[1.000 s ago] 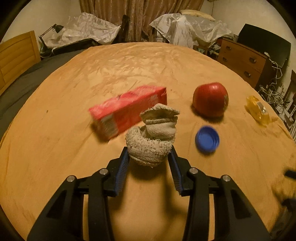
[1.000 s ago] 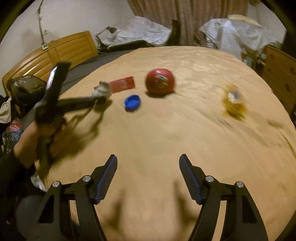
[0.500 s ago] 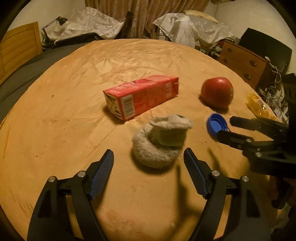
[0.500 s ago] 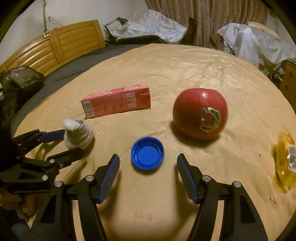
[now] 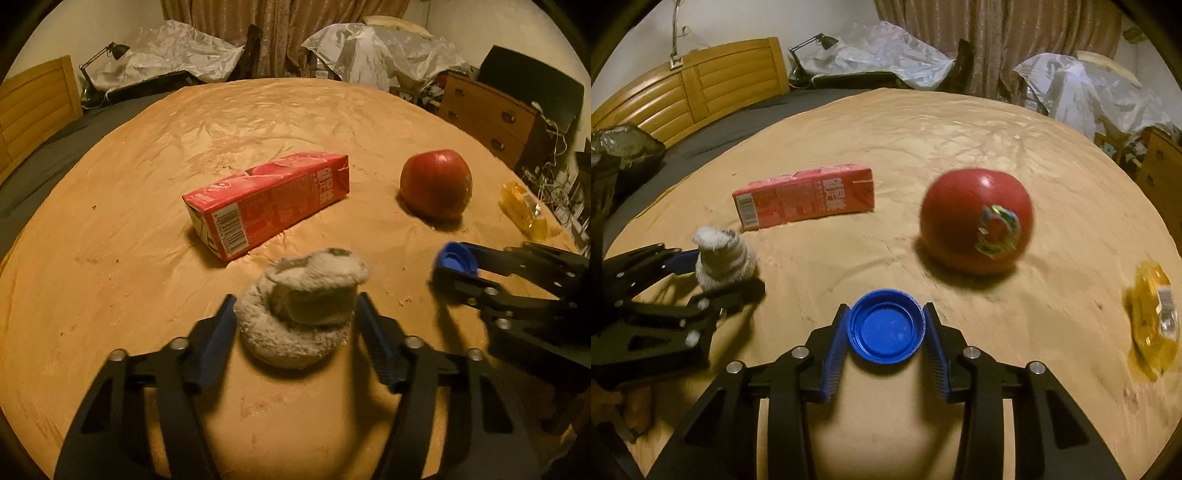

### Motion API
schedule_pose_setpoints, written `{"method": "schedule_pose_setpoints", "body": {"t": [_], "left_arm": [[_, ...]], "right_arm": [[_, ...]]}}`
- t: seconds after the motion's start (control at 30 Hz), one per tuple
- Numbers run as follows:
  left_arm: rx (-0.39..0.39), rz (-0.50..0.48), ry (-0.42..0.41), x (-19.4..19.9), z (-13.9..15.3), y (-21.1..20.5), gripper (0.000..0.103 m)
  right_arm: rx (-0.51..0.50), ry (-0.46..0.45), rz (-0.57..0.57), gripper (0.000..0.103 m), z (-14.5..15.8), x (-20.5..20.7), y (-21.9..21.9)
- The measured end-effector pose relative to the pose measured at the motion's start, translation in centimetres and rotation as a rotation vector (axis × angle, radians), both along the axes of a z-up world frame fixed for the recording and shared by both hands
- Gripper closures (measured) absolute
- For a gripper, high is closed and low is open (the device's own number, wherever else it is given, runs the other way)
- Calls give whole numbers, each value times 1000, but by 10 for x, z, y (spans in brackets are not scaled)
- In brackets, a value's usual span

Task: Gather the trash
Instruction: 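Grasp the grey sock with the left tool while the right tool grasps the blue bottle cap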

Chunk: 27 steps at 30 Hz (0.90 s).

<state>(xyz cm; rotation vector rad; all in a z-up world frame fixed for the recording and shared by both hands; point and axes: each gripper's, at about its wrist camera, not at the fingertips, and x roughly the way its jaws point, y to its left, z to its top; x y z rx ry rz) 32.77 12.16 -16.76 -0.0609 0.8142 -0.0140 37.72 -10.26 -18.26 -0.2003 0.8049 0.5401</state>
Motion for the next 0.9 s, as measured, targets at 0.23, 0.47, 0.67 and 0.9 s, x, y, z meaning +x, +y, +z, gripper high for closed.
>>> {"method": "schedule_pose_setpoints", "body": {"t": [0.23, 0.47, 0.67, 0.9], "left_arm": [[11, 15, -7, -10, 4, -3, 57], [30, 4, -47, -33, 24, -18, 57], [12, -7, -117, -73, 59, -37, 57], [-19, -17, -214, -124, 101, -66, 57]], "right_arm": [[28, -9, -37, 62, 10, -35, -29], [38, -72, -49, 62, 41, -82, -51], [72, -128, -85, 62, 73, -125, -73], [114, -228, -152, 62, 121, -186, -108]]}}
